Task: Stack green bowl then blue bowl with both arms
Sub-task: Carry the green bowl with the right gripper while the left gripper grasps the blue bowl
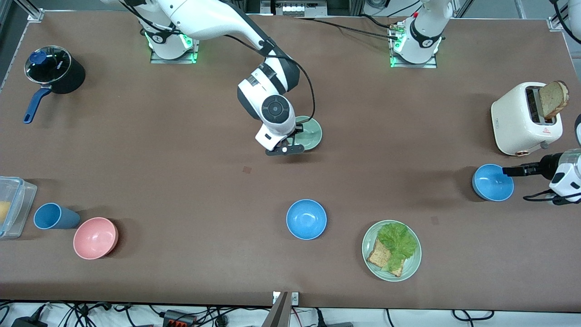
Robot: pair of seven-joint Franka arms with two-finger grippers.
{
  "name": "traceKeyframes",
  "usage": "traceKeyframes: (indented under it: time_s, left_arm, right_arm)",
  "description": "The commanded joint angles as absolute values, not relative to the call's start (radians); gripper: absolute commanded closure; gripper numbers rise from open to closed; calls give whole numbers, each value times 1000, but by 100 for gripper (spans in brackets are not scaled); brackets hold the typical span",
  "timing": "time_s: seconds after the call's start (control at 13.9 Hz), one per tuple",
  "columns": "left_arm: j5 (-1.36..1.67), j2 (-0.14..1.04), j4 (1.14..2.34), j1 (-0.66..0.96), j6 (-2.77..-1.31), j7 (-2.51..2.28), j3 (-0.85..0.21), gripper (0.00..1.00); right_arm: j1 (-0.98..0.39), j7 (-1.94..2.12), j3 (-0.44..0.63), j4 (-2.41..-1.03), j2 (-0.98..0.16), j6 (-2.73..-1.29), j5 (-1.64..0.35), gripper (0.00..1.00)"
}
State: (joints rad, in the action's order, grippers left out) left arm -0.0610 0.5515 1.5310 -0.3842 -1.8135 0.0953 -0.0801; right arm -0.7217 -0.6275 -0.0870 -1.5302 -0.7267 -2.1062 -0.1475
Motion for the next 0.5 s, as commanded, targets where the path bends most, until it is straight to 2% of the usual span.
traceKeyframes:
  time_s: [0.0, 0.29, 0.43]
  left_arm:
    - [-84, 639, 1497, -408, -1853, 132, -87, 0]
    - [-84, 710, 1502, -428, -1947, 208, -87, 0]
    - [-84, 716, 1505, -431, -1948, 215, -87, 6]
  right_arm:
    - [-718, -705, -80, -1500, -720, -2097, -160, 0]
    - [-680, -710, -48, -1477, -597, -2074, -134, 0]
    - [-643, -704, -17, -1477, -526, -2066, -94, 0]
